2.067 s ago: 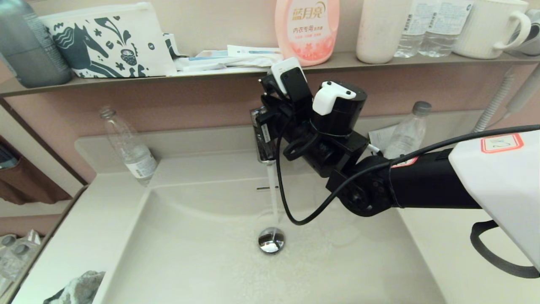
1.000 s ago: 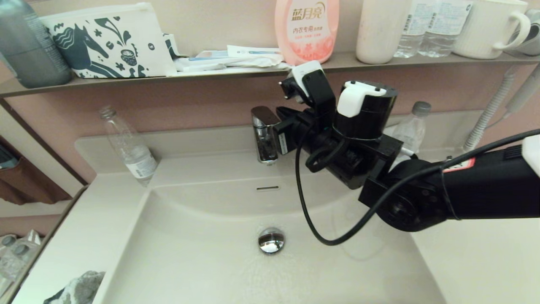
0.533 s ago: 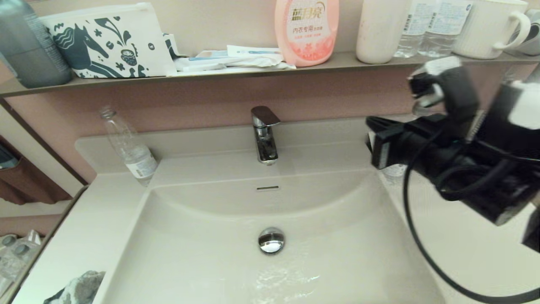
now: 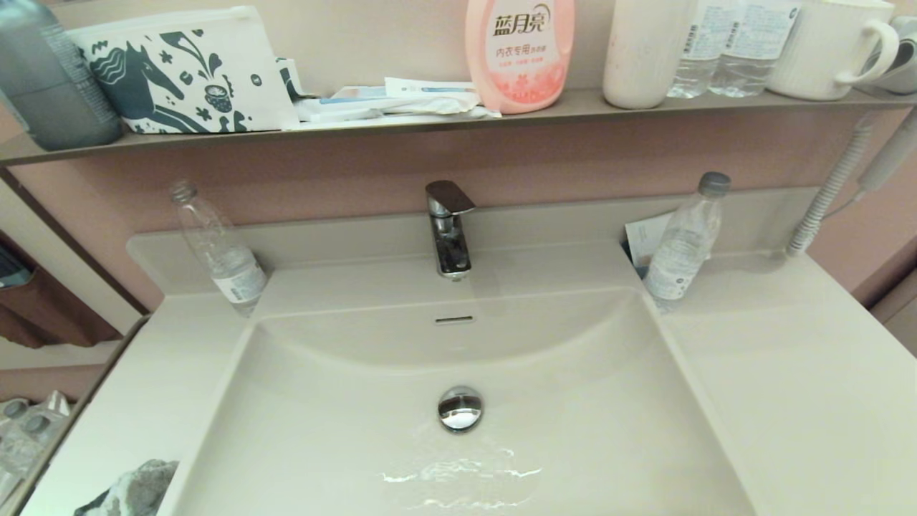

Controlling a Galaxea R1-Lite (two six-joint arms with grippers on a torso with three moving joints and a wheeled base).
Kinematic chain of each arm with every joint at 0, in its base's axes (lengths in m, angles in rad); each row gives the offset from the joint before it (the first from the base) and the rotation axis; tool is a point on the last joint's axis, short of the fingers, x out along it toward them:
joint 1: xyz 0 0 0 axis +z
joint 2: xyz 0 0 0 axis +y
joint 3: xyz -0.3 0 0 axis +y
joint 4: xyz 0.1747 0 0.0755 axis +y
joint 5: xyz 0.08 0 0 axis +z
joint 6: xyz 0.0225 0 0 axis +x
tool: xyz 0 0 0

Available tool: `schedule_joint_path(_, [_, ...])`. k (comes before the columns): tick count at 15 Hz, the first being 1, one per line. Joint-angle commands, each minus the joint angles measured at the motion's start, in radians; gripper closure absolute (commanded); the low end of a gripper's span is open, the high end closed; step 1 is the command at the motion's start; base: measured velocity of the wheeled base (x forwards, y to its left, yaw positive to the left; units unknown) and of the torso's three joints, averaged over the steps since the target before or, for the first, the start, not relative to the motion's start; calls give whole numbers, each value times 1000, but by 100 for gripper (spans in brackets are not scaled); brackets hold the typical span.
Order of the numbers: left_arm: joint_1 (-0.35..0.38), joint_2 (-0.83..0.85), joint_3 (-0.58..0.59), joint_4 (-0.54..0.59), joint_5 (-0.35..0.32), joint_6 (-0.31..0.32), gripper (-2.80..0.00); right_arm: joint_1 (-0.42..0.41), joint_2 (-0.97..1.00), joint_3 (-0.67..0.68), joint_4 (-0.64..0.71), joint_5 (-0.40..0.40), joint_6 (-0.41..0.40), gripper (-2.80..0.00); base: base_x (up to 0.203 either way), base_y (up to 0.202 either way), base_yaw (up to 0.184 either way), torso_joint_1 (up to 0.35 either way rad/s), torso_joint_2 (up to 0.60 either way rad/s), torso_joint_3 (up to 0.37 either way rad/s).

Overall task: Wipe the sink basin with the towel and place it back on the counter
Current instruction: Pick up the cloth

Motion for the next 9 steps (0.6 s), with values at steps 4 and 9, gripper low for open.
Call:
schedule_joint_path(4, [0,0,0,0,0,-1,0,-35,-549,106,489,35,55,0,0,0,0,0,0,0])
schedule_joint_path(9, [0,0,0,0,0,-1,0,-66,-763,330,636,148,104,0,0,0,0,0,0,0])
